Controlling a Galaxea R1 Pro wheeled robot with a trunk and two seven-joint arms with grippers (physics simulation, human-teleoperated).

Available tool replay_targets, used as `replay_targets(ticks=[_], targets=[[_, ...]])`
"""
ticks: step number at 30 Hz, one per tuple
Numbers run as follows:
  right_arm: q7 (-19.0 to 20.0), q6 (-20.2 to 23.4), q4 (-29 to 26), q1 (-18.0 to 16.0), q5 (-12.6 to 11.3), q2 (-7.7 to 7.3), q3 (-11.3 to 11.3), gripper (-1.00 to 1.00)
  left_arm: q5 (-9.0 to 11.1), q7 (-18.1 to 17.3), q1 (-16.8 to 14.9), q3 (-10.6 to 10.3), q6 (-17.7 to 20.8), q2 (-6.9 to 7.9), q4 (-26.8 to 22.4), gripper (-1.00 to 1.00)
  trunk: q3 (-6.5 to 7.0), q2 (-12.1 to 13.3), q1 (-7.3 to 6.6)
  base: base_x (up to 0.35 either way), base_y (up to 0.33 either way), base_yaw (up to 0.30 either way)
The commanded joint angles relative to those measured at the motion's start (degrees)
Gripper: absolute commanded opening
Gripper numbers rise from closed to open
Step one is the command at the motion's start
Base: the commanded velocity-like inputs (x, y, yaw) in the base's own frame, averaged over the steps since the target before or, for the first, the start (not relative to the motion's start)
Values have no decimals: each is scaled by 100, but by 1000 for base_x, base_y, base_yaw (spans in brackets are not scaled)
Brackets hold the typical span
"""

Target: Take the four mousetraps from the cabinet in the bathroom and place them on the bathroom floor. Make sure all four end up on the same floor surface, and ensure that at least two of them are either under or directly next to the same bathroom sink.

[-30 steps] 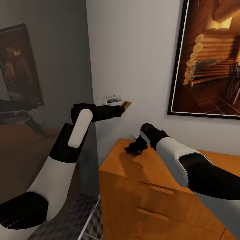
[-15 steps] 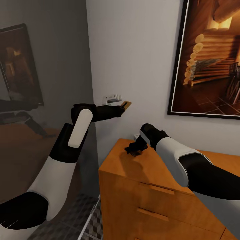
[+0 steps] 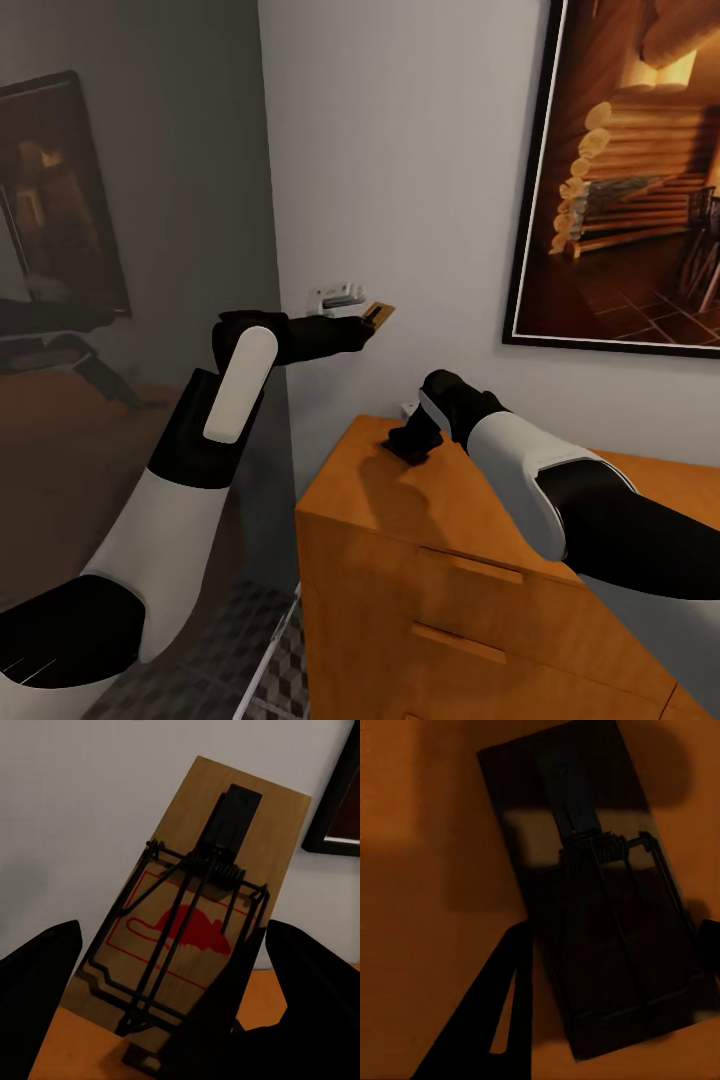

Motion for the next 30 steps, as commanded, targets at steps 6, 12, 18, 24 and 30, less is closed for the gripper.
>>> replay_targets(ticks=[6, 12, 18, 24, 30], targets=[[48, 44, 160, 1, 0, 0, -5, -100, 58, 62, -6, -1, 14, 0, -5, -100, -8, -2, 0, 0, 0, 0], [68, 61, 122, 1, 15, 0, 0, -100, 51, 62, -6, -1, 14, 0, -11, -100, -8, -2, 0, 0, 0, 0], [63, 154, -263, -1, 65, 0, 10, -100, 49, 62, -5, -1, 14, 0, -11, -100, -8, -2, 0, 0, 0, 0], [55, 154, -1858, 0, 166, 0, 9, -100, 49, 66, -6, -1, 16, 7, -6, -100, -8, -2, 0, 0, 0, 0], [54, 154, -2592, 0, 210, -146, 5, -100, 53, 70, -6, -1, 15, 8, 4, -100, -8, -2, 0, 0, 0, 0]])
